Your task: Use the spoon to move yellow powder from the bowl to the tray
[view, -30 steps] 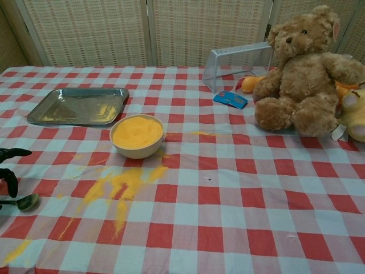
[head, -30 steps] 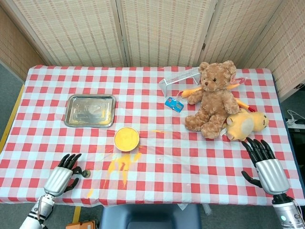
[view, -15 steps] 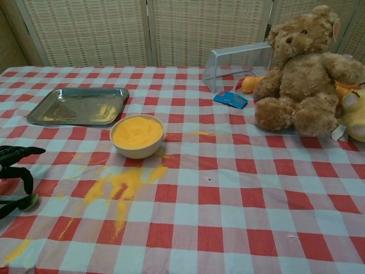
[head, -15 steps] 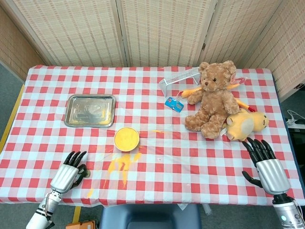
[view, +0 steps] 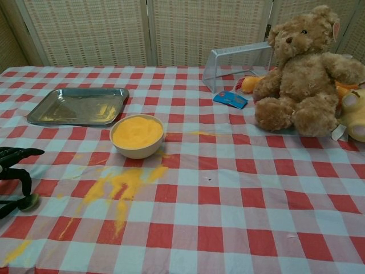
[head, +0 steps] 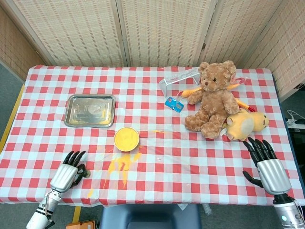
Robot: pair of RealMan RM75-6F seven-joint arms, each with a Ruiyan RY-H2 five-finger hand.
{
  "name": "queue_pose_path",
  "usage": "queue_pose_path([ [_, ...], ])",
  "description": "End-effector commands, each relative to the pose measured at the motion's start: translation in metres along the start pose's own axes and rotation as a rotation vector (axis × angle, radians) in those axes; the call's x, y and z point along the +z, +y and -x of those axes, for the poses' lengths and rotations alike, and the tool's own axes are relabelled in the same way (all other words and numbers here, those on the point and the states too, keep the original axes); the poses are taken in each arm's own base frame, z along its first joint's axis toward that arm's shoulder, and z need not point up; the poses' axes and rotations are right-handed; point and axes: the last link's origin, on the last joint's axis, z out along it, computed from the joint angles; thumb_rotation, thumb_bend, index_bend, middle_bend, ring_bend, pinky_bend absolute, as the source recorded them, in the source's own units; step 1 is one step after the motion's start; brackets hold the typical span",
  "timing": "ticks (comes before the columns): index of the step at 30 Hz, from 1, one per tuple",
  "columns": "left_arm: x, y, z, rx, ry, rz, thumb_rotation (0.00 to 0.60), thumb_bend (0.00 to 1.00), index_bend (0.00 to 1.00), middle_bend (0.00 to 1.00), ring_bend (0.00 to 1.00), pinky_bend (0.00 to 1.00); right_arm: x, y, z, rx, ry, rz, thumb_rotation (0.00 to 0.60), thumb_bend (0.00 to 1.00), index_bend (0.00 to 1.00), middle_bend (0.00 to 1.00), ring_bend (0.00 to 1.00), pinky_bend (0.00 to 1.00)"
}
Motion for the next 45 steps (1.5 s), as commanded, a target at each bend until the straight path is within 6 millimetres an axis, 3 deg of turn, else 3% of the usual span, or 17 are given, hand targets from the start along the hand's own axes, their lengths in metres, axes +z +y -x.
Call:
queue_pose_path([
  [1, -0.0002, -0.0002, 0.0009, 0.000, -0.001, -0.002, 0.600, 0.45, 0.49, 0.01, 0.00, 0.04, 0.0001, 0.0000, 0.0002, 0.000, -0.001, 0.001, 0.600, 0.15, 0.00, 0.00, 0.00, 0.00],
  [32, 0.0011, -0.0055, 0.0056, -0.003, -0.021, -0.020, 0.600, 0.45, 0.56, 0.03, 0.00, 0.04, -0.0005, 0.0005, 0.0009, -0.005, -0.005, 0.009, 0.600, 0.15, 0.00, 0.00, 0.00, 0.00],
  [39, 0.0000, -0.0050, 0.0013, -0.016, -0.004, -0.014, 0.600, 0.45, 0.46, 0.03, 0.00, 0.04, -0.0005, 0.0006, 0.0013, -0.007, -0.008, 0.011, 0.600, 0.15, 0.00, 0.00, 0.00, 0.00],
  [45, -0.0009, -0.0055, 0.0005, -0.017, -0.003, -0.016, 0.600, 0.45, 0.44, 0.03, 0.00, 0.04, -0.0007, 0.0004, 0.0011, -0.007, -0.007, 0.011, 0.600, 0.15, 0.00, 0.00, 0.00, 0.00],
])
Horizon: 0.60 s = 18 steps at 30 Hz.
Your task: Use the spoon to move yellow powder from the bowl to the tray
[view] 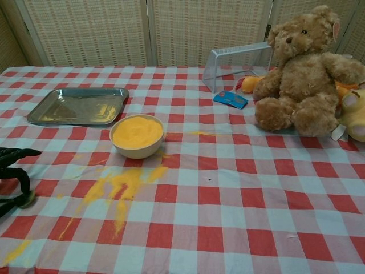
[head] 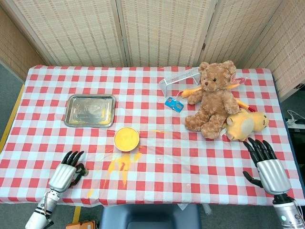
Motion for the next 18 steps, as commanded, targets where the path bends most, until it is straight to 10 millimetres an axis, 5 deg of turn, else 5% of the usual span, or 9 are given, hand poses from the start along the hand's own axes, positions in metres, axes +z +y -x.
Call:
queue_pose_path([
  [1, 0.0001, -0.0011, 0.0006, 0.001, -0.007, -0.005, 0.600, 0.45, 0.44, 0.03, 0.00, 0.04, 0.0000, -0.0001, -0.0003, 0.000, 0.002, 0.000, 0.600, 0.15, 0.00, 0.00, 0.00, 0.00],
  [18, 0.0040, -0.0066, 0.0015, -0.005, -0.014, -0.033, 0.600, 0.45, 0.57, 0.04, 0.00, 0.04, -0.0006, 0.0000, -0.0001, 0.000, 0.001, -0.002, 0.600, 0.15, 0.00, 0.00, 0.00, 0.00],
])
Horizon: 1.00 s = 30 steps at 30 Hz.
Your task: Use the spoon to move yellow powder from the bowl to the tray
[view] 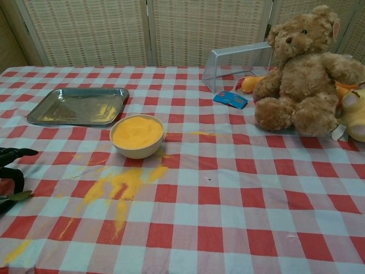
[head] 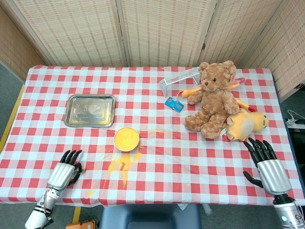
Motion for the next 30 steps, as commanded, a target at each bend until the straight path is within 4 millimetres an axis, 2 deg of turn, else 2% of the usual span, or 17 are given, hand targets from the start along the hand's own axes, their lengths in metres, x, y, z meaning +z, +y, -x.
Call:
queue_pose_path([
  [1, 0.000, 0.000, -0.001, -0.002, 0.004, 0.001, 0.600, 0.45, 0.57, 0.04, 0.00, 0.04, 0.000, 0.000, 0.000, 0.000, -0.001, 0.000, 0.600, 0.15, 0.00, 0.00, 0.00, 0.00],
  [8, -0.002, 0.000, -0.003, -0.012, 0.019, 0.008, 0.600, 0.46, 0.59, 0.06, 0.00, 0.04, 0.000, 0.000, 0.001, 0.000, -0.005, -0.001, 0.600, 0.15, 0.00, 0.00, 0.00, 0.00],
  [18, -0.003, 0.000, -0.010, -0.041, 0.061, 0.013, 0.600, 0.55, 0.66, 0.08, 0.00, 0.05, -0.001, 0.000, 0.000, 0.001, -0.007, -0.001, 0.600, 0.15, 0.00, 0.00, 0.00, 0.00],
  [25, -0.005, 0.000, -0.022, -0.049, 0.113, 0.025, 0.600, 0.55, 0.66, 0.08, 0.00, 0.05, 0.000, 0.000, 0.001, 0.002, -0.012, 0.000, 0.600, 0.15, 0.00, 0.00, 0.00, 0.00],
  [30, 0.006, 0.010, -0.035, -0.026, 0.136, 0.066, 0.600, 0.55, 0.66, 0.08, 0.00, 0.04, 0.000, -0.001, 0.000, 0.004, -0.013, -0.003, 0.600, 0.15, 0.00, 0.00, 0.00, 0.00],
])
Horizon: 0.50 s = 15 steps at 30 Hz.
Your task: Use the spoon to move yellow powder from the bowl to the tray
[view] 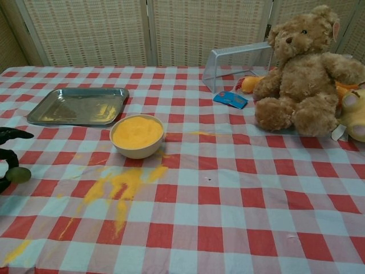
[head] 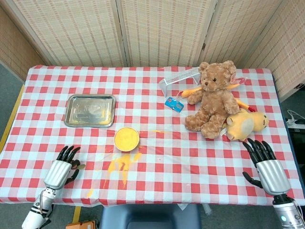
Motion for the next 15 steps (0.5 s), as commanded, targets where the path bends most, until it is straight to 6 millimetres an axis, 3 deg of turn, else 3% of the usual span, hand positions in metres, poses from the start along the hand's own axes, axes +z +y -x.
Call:
queue_pose_path([
  [1, 0.012, 0.008, -0.008, 0.027, 0.012, 0.035, 0.600, 0.55, 0.66, 0.08, 0.00, 0.04, 0.000, 0.000, 0.000, 0.002, 0.000, -0.001, 0.600, 0.15, 0.00, 0.00, 0.00, 0.00],
  [15, 0.085, 0.078, -0.043, 0.166, 0.074, 0.174, 0.600, 0.55, 0.66, 0.08, 0.00, 0.04, 0.000, 0.006, -0.007, 0.019, 0.017, 0.016, 0.600, 0.15, 0.00, 0.00, 0.00, 0.00],
])
